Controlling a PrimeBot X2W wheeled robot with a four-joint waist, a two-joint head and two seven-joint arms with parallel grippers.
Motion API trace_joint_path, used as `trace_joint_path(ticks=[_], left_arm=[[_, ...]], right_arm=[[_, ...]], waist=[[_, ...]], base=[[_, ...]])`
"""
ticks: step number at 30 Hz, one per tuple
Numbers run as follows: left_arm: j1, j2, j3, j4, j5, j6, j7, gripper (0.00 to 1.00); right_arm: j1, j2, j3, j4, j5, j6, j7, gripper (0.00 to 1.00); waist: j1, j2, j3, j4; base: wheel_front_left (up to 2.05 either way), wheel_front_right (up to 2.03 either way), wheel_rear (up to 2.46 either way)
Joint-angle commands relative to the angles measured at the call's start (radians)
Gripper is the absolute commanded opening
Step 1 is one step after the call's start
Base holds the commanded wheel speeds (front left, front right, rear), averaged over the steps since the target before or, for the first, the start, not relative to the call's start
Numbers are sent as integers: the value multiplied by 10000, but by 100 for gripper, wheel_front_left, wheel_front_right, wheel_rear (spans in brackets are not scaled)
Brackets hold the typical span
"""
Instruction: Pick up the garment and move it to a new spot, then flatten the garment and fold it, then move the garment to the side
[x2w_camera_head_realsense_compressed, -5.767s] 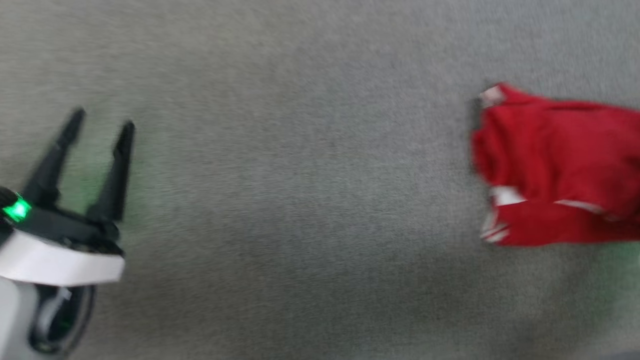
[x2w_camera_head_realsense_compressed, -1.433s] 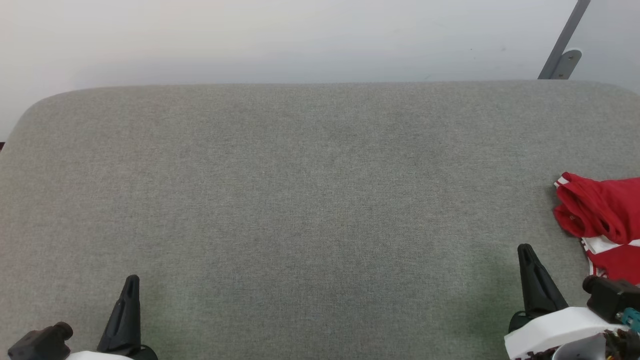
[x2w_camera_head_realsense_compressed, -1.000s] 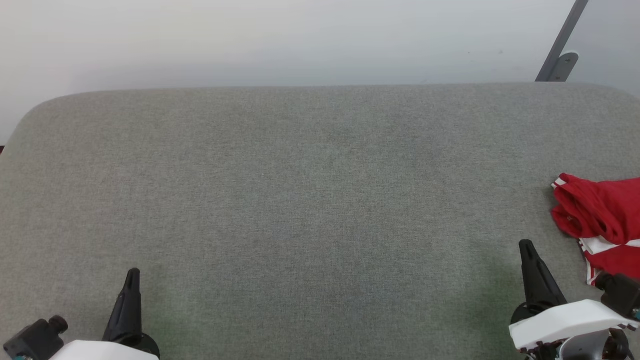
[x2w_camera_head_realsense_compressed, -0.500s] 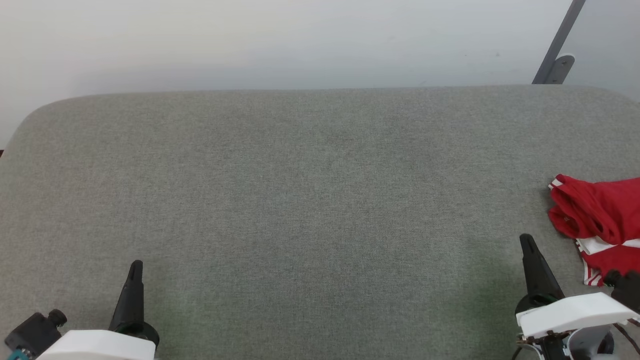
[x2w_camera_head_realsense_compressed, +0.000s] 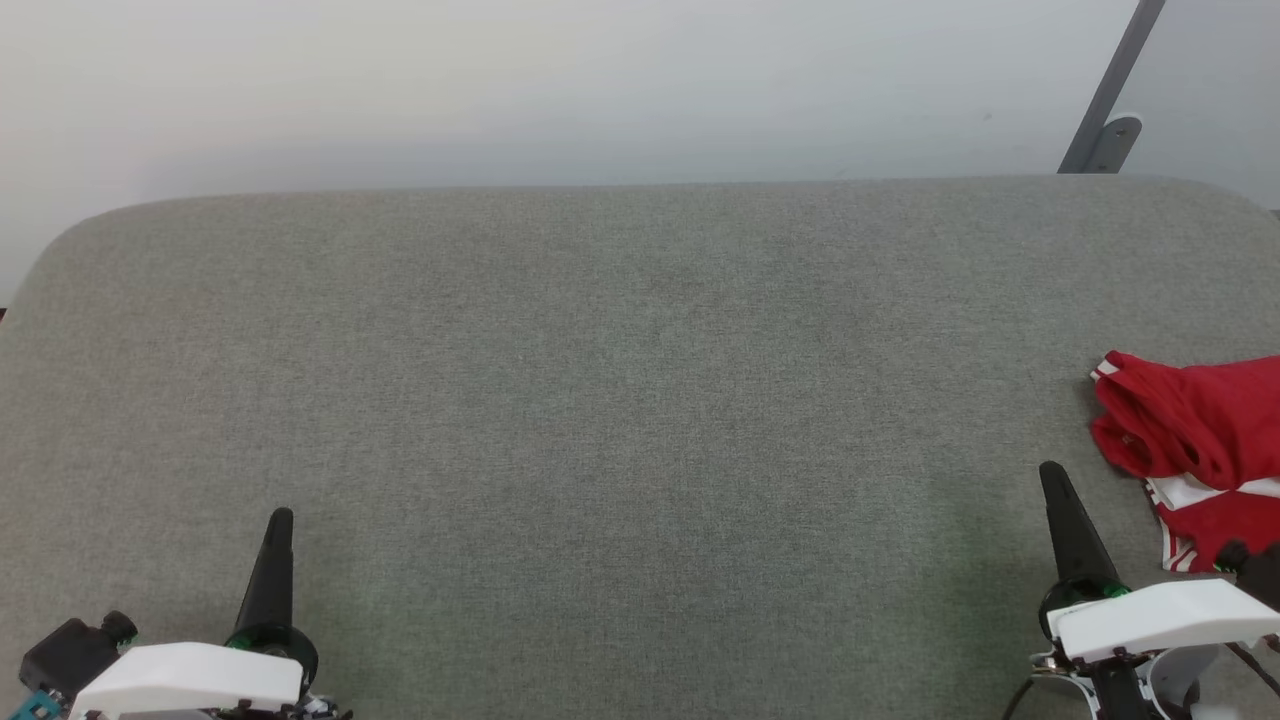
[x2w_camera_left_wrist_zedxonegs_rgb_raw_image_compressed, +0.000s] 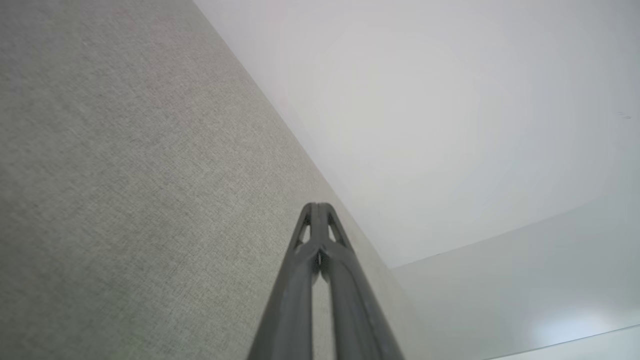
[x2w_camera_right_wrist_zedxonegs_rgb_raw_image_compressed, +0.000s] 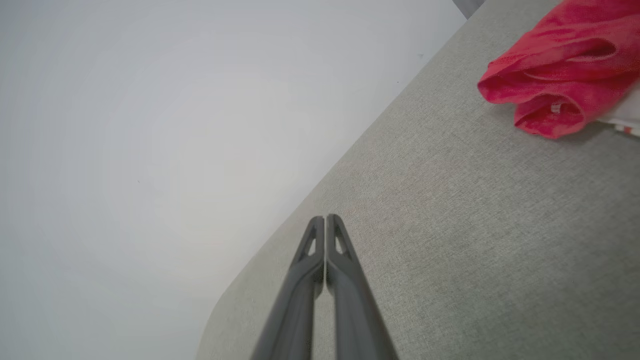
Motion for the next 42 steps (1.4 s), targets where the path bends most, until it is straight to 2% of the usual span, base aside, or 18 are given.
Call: trace_joint_path(ticks=[1, 42], left_arm=[[-229, 31, 69, -60, -154, 11, 42, 0], [-933, -630, 470, 395, -3117, 18, 1095, 0]], right_arm=[[-184, -53, 4, -54, 232, -7, 38, 0], [-624, -49, -94, 478, 4234, -9, 648, 0]], waist=[[0, -1, -5, -2], [0, -1, -276, -127]], base=[[0, 0, 0], [0, 0, 0]])
